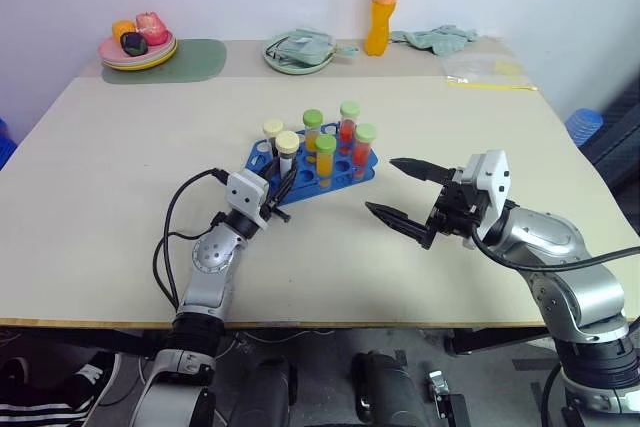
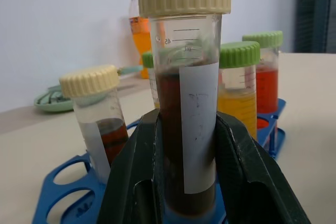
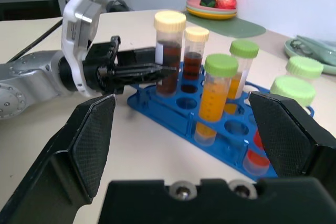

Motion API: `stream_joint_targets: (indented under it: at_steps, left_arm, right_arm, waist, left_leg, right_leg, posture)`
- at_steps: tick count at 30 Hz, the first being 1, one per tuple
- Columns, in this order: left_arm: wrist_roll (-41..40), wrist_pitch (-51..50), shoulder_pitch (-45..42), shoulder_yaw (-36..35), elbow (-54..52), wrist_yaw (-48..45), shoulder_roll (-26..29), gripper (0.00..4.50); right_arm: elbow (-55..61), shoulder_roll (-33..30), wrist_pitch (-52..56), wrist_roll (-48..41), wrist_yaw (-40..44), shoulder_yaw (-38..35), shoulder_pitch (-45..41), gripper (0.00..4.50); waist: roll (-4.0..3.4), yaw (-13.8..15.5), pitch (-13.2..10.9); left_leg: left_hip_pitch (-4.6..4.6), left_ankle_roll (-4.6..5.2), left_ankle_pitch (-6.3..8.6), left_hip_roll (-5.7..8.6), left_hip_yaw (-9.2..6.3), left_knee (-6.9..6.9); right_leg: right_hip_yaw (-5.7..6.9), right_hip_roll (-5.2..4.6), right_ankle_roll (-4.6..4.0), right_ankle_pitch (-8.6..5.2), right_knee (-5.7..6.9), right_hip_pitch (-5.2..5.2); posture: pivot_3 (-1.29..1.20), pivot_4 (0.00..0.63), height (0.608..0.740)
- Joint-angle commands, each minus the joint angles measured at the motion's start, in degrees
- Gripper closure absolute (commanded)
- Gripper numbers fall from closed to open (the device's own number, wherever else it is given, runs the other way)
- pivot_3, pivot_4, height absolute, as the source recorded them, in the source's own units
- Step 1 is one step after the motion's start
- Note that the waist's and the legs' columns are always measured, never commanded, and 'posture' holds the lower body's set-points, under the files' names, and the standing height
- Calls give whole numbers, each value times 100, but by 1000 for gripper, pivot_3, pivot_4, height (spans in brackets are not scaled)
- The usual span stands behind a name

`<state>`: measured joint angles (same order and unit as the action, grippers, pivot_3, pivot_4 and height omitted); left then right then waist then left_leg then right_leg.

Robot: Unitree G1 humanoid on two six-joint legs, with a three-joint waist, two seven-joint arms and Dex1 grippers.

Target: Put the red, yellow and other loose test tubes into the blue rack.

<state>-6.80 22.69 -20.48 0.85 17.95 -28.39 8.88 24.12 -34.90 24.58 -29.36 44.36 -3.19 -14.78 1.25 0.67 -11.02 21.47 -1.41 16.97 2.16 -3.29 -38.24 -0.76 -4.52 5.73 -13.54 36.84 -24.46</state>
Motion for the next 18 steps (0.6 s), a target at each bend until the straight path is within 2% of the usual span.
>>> stream_joint_targets:
  at_steps: [1, 2, 4, 9, 10, 14, 18]
  left_arm:
    - [-186, -189, 56, -34, -186, -22, -10, 3710]
    - [-361, -361, 58, -114, -207, -51, -22, 3710]
    - [-1028, -1042, 17, -437, -329, -78, -41, 2675]
    - [-1070, -1234, 97, -636, -718, -165, 383, 324]
    - [-1170, -1346, 175, -663, -903, -339, 557, 19]
    - [-1406, -1750, 592, -782, -1630, -863, 1310, 19]
    - [-2106, -2323, 1118, -1034, -2449, -1773, 2157, 19]
  right_arm:
    - [168, -82, -119, 47, -2, -118, -125, 0]
    - [146, -79, -135, 60, 6, -116, -126, 0]
    - [93, -54, -190, 105, 31, -92, -114, 0]
    - [-116, -39, -432, 240, 186, -47, 10, 0]
    - [-158, -49, -499, 282, 233, -34, 44, 0]
    - [-452, -100, -751, 362, 437, -121, 116, 0]
    - [-769, -210, -1028, 471, 659, -233, 197, 0]
  waist:
    - [0, 0, 0]
    - [0, 0, 0]
    - [0, -8, 0]
    - [0, -62, 0]
    - [0, -69, 0]
    - [-1, -141, 0]
    - [-4, -147, 0]
  left_leg:
    - [0, 0, 0, 0, 0, 0]
    - [0, 0, 0, 0, 0, 0]
    - [0, 0, 0, 0, 0, 0]
    - [-3, 0, 0, -1, -1, 0]
    - [-3, 0, 0, -1, -1, 1]
    - [-4, 0, 0, -9, -2, 3]
    - [-5, 0, 0, -11, -2, 3]
  right_leg:
    - [0, 0, 0, 0, 0, 0]
    - [0, 0, 0, 0, -1, 0]
    - [0, 0, 0, 0, 0, 0]
    - [0, 7, 0, 0, 2, 0]
    - [0, 7, 0, 0, 2, 0]
    - [-2, 8, -1, -1, 2, 0]
    - [-3, 7, -2, -1, 2, 0]
  posture:
    - [0, 150, 740]
    - [0, 150, 740]
    - [0, 150, 740]
    - [0, 150, 740]
    - [0, 150, 740]
    - [0, 150, 740]
    - [0, 150, 740]
